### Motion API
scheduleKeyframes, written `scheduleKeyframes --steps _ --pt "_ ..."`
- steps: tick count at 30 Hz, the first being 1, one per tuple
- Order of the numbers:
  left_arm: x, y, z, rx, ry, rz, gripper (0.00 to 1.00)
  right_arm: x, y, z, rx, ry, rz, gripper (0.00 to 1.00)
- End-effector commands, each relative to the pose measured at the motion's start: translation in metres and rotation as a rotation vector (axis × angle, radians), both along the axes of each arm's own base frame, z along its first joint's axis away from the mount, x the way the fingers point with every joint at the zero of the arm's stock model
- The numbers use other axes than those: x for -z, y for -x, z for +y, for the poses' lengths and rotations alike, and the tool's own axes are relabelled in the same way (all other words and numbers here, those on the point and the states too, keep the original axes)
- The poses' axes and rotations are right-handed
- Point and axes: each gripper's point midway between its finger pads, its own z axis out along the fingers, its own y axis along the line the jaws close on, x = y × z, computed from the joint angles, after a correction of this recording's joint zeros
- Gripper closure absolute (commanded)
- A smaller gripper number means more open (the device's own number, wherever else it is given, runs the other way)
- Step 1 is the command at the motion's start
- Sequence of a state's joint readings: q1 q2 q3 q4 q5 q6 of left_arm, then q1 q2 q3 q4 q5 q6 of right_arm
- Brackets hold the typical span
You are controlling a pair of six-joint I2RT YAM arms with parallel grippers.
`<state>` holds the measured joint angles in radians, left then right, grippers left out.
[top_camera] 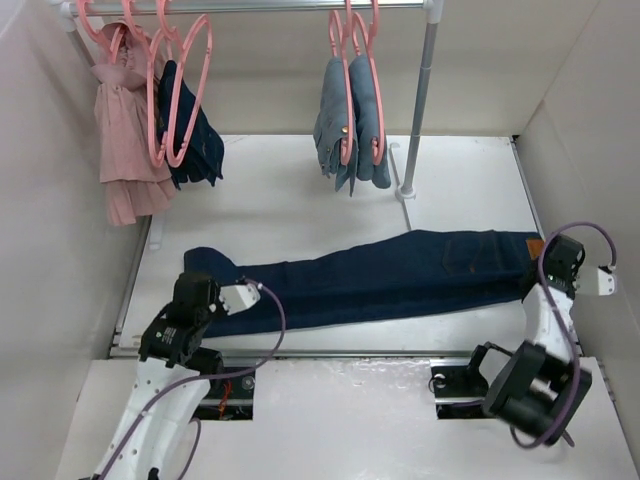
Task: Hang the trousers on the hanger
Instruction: Fold the trousers at the center of the board.
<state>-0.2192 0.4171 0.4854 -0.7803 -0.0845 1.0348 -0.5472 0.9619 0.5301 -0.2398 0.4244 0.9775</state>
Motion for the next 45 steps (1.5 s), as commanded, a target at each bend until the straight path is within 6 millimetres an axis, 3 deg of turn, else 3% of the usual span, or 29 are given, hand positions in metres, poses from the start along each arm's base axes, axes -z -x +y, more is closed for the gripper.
scheduleKeyframes --steps 1,3,4,8,12,15,18,19,20,24,28,31,32,34,35,37,40,43,44,45 --pt "0.030 0.029 0.014 0.074 -0.123 0.151 0.90 0.001 0.016 -0.021 0.194 -0.042 0.076 0.79" --pt "0.031 0.032 0.017 0.093 -0.151 0.169 0.73 0.004 0.020 -0.025 0.225 -0.055 0.144 0.53" --pt "0.034 0.038 0.017 0.093 -0.149 0.192 0.67 -0.001 0.022 -0.029 0.242 -0.035 0.144 0.24" --pt "0.022 0.040 0.017 0.104 -0.160 0.218 0.45 -0.024 0.013 -0.034 0.157 0.052 0.130 0.00" --pt "0.022 0.043 0.029 0.095 -0.232 0.253 0.29 -0.047 0.008 -0.035 0.088 0.116 0.121 0.00" --pt "0.024 0.036 0.037 0.060 -0.277 0.234 0.25 -0.030 0.012 -0.028 0.059 0.047 0.206 0.00" --pt "0.030 0.032 0.035 0.043 -0.266 0.245 0.25 0.001 0.010 -0.023 0.019 -0.041 0.318 0.00" --pt "0.022 0.025 0.034 0.031 -0.254 0.213 0.25 0.008 0.007 -0.021 0.002 -0.069 0.338 0.00" --pt "0.021 0.024 0.031 0.016 -0.229 0.221 0.25 0.028 0.008 -0.017 -0.012 -0.117 0.393 0.00" --pt "0.001 0.014 0.019 -0.008 -0.145 0.193 0.25 0.062 0.001 -0.005 -0.085 -0.215 0.449 0.00" --pt "0.001 0.017 0.022 -0.045 -0.145 0.216 0.22 0.071 -0.002 -0.006 -0.117 -0.216 0.475 0.19" --pt "0.001 0.018 0.023 -0.072 -0.132 0.215 0.16 0.083 -0.006 -0.010 -0.147 -0.209 0.507 0.45" --pt "0.002 0.018 0.021 -0.066 -0.123 0.217 0.13 0.089 -0.003 -0.010 -0.155 -0.224 0.524 0.57" --pt "0.003 0.019 0.018 -0.065 -0.102 0.220 0.10 0.094 -0.014 -0.014 -0.204 -0.220 0.539 0.66" --pt "0.004 0.017 0.014 -0.053 -0.083 0.215 0.09 0.097 -0.017 -0.014 -0.233 -0.219 0.542 1.00" --pt "0.013 0.010 0.013 -0.045 -0.088 0.217 0.08 0.095 -0.035 -0.013 -0.301 -0.219 0.499 1.00" --pt "0.033 -0.002 0.012 -0.050 -0.094 0.208 0.06 0.095 -0.043 -0.013 -0.336 -0.215 0.489 1.00" --pt "0.054 -0.012 0.012 -0.060 -0.093 0.206 0.05 0.080 -0.042 -0.023 -0.325 -0.150 0.489 1.00" --pt "0.059 -0.013 0.011 -0.068 -0.087 0.209 0.05 0.067 -0.046 -0.027 -0.313 -0.113 0.459 1.00" --pt "0.059 -0.018 0.005 -0.053 -0.061 0.194 0.11 0.059 -0.048 -0.030 -0.329 -0.079 0.451 1.00"
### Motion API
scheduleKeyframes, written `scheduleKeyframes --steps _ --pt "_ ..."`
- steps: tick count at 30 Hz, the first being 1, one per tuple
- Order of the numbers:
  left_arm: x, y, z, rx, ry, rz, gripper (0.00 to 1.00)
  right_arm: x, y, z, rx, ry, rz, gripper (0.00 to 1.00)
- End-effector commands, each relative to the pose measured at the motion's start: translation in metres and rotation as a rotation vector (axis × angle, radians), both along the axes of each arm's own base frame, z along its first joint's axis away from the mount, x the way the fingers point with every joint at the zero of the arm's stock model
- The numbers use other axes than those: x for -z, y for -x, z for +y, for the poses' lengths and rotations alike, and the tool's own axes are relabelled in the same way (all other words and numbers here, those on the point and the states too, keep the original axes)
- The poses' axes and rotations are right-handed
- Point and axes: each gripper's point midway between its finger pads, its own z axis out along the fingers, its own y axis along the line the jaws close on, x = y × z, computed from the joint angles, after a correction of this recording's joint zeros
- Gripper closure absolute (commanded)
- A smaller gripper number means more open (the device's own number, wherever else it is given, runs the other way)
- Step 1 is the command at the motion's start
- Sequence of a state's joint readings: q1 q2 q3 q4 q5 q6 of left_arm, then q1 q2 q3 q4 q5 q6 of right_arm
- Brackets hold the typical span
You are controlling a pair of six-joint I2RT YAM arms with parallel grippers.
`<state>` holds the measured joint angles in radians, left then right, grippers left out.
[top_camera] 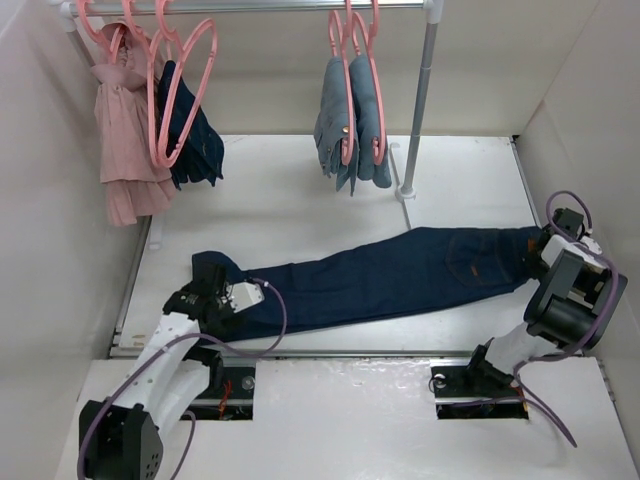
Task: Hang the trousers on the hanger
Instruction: Fold the trousers at the center of the board.
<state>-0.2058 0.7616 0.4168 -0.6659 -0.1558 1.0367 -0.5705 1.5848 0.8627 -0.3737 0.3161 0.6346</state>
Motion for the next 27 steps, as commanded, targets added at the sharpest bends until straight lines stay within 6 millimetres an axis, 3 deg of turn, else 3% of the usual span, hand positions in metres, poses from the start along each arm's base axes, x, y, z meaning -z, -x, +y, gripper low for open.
scheduleKeyframes --steps 1,3,4,6,8,13,15,16,20,22,24,25,27 --pt "0.004 -0.024 -0.012 0.001 0.073 -0.099 0.17 -0.032 -0.018 -0.014 -0.059 0.097 -0.101 1.00" --pt "0.009 -0.024 -0.014 0.006 0.083 -0.100 0.33 -0.048 -0.018 -0.017 -0.060 0.138 -0.136 1.00" --pt "0.006 -0.027 -0.015 0.006 0.088 -0.122 0.51 -0.053 -0.019 -0.017 -0.053 0.144 -0.154 1.00" --pt "0.003 -0.029 -0.015 0.007 0.094 -0.155 0.70 -0.065 -0.021 -0.016 -0.048 0.158 -0.201 1.00" --pt "-0.008 -0.032 -0.009 -0.011 0.068 -0.200 1.00 -0.072 -0.023 -0.015 -0.043 0.160 -0.231 1.00" --pt "-0.077 -0.035 0.001 0.032 0.007 -0.367 1.00 -0.096 -0.021 -0.023 0.040 0.211 -0.295 1.00" --pt "-0.091 -0.027 0.008 0.076 -0.056 -0.355 1.00 -0.099 -0.020 -0.024 0.057 0.218 -0.306 1.00" --pt "-0.086 -0.009 0.013 0.123 -0.099 -0.257 1.00 -0.099 -0.021 -0.024 0.067 0.214 -0.314 1.00" --pt "-0.078 0.027 0.018 0.314 -0.190 -0.050 1.00 -0.113 -0.025 -0.026 0.084 0.227 -0.362 1.00" --pt "-0.078 0.034 0.009 0.435 -0.175 0.006 1.00 -0.122 -0.031 -0.025 0.080 0.227 -0.400 1.00" --pt "-0.085 0.028 0.002 0.479 -0.159 0.014 1.00 -0.129 -0.035 -0.028 0.088 0.234 -0.428 1.00" --pt "-0.087 0.025 -0.001 0.516 -0.165 0.022 0.84 -0.134 -0.039 -0.027 0.080 0.232 -0.443 1.00" --pt "-0.087 0.021 -0.003 0.547 -0.164 0.056 0.68 -0.141 -0.042 -0.030 0.080 0.243 -0.461 1.00"
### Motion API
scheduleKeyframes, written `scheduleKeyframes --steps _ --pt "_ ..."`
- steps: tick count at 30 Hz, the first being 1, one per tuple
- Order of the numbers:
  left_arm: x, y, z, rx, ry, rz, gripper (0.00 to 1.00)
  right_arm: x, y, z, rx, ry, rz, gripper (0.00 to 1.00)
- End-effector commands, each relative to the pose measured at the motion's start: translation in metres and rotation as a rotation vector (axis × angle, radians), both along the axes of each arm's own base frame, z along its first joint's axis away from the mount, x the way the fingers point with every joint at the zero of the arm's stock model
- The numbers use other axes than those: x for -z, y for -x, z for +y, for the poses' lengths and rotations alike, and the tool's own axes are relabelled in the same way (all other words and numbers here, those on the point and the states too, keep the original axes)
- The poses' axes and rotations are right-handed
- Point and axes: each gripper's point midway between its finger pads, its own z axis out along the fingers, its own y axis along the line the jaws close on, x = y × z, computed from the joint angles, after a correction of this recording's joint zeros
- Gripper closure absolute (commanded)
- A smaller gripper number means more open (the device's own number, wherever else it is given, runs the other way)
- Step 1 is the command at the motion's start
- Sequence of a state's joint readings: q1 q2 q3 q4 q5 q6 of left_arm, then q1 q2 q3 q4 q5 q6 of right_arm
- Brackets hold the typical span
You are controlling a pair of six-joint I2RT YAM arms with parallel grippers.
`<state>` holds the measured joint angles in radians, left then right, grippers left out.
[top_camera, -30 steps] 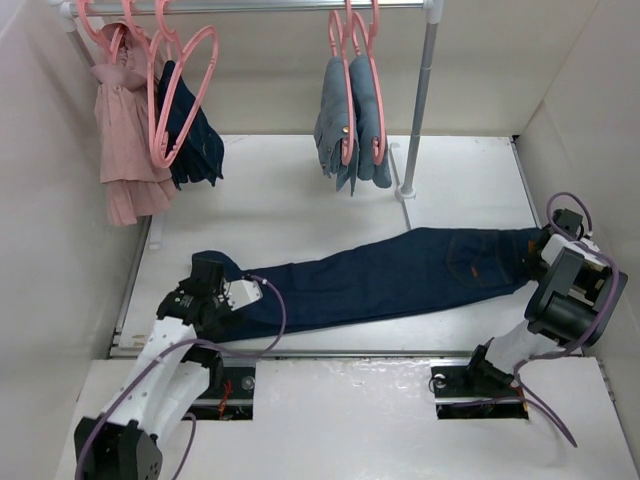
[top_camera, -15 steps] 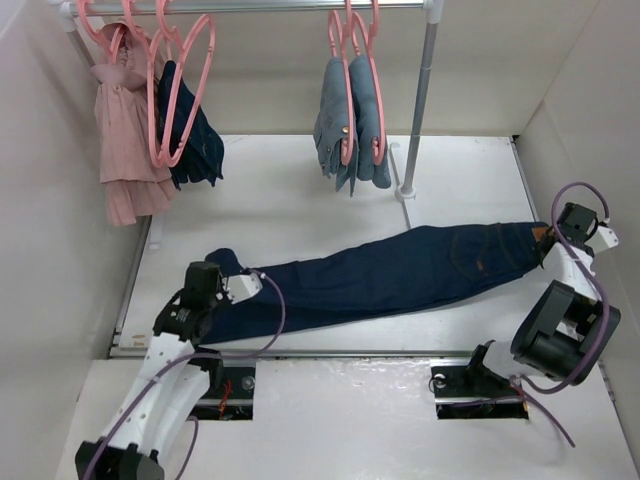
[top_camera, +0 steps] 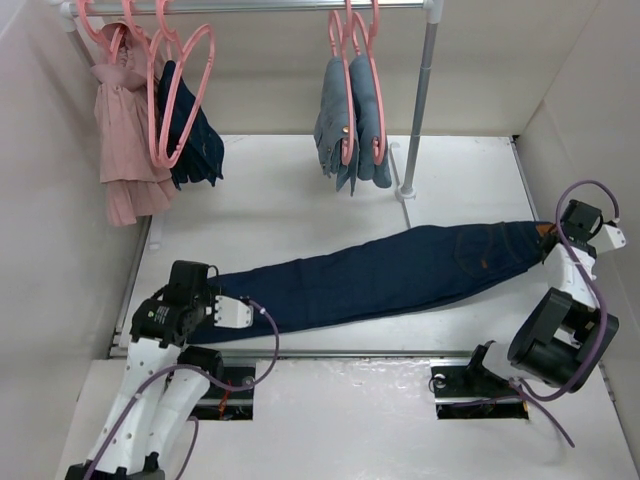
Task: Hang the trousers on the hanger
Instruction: Fold the trousers at the center of the board.
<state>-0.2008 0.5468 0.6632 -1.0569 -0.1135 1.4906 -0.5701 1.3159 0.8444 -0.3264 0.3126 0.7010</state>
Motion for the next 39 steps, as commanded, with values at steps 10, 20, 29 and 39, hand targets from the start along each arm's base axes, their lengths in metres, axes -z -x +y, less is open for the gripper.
scheduleKeyframes --steps 10,20,29,39 --pt "0.011 0.005 -0.011 0.129 -0.006 0.145 0.00 -0.073 -0.031 -0.027 0.020 0.135 -0.185 1.00" --pt "0.058 -0.020 -0.087 0.290 0.269 0.276 0.00 -0.071 -0.037 -0.027 0.008 0.117 -0.179 1.00" --pt "0.115 0.004 -0.124 0.245 0.206 0.469 0.00 -0.073 -0.030 -0.035 0.008 0.169 -0.121 1.00" --pt "0.120 -0.115 -0.074 -0.064 0.105 0.003 0.45 -0.076 -0.050 -0.020 -0.038 0.143 -0.156 1.00"
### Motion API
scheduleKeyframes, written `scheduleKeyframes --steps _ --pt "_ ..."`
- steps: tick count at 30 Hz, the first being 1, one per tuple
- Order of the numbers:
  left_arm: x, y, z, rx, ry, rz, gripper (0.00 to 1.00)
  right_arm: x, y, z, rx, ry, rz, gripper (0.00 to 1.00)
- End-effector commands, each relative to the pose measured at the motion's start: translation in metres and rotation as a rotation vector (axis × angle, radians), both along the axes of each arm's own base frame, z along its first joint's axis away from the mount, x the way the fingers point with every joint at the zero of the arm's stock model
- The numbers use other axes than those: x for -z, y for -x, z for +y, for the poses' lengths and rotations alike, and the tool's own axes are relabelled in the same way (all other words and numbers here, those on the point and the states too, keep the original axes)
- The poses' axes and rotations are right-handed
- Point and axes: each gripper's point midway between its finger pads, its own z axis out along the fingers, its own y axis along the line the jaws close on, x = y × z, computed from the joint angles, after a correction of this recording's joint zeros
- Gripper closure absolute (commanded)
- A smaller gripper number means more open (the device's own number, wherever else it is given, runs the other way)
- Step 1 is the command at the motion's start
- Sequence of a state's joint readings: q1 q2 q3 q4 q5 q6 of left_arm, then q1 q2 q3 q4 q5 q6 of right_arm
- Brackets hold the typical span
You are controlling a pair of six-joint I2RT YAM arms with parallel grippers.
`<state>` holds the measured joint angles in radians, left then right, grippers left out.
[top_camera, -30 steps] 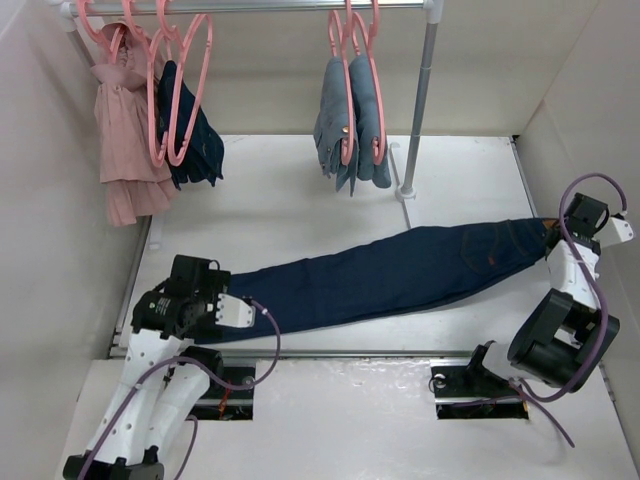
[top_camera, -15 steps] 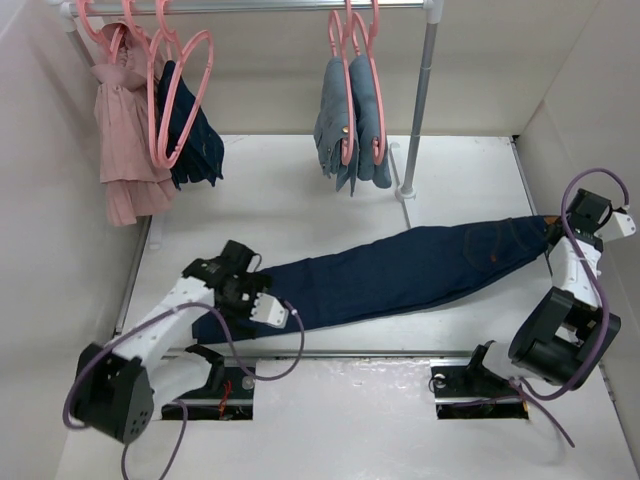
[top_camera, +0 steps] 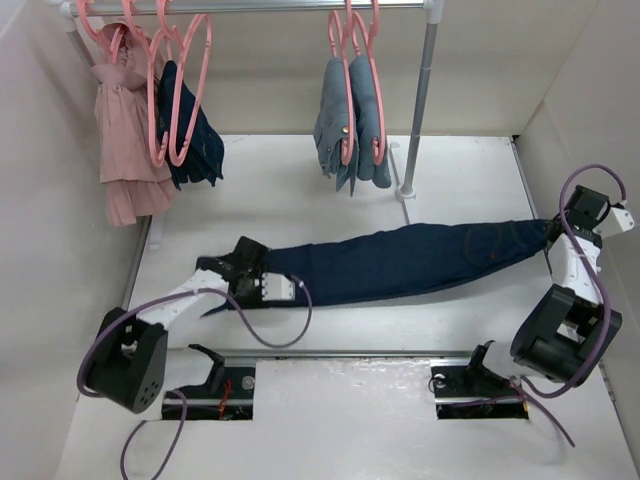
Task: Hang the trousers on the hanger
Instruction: Fold the trousers at the center of the board.
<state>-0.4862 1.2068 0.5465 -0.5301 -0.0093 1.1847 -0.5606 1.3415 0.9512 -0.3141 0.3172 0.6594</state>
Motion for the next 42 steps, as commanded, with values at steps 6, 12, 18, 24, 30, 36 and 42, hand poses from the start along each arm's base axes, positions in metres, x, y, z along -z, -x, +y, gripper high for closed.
scheduleKeyframes --steps 6,12,18,24,30,36,42 --pt "-0.017 -0.081 0.015 -0.013 -0.030 -0.146 0.23 -0.046 -0.036 0.007 -0.020 0.089 -0.097 1.00" --pt "0.005 -0.041 0.031 0.031 -0.091 -0.086 0.13 -0.044 -0.024 0.010 -0.025 0.111 -0.094 1.00" --pt "0.032 -0.058 0.039 -0.156 -0.129 -0.094 0.45 -0.044 -0.019 0.012 -0.035 0.123 -0.088 1.00" --pt "0.015 -0.080 0.032 -0.317 -0.073 -0.120 1.00 -0.060 -0.021 0.010 -0.049 0.157 -0.103 1.00" --pt "-0.117 -0.134 0.036 -0.412 0.074 -0.389 1.00 -0.096 -0.021 0.008 -0.072 0.222 -0.140 1.00" --pt "-0.216 -0.158 0.042 -0.390 0.096 -0.634 1.00 -0.117 -0.023 0.006 -0.079 0.261 -0.173 1.00" --pt "-0.180 -0.137 0.056 -0.383 0.009 -0.631 1.00 -0.108 -0.021 0.009 -0.088 0.249 -0.161 1.00"
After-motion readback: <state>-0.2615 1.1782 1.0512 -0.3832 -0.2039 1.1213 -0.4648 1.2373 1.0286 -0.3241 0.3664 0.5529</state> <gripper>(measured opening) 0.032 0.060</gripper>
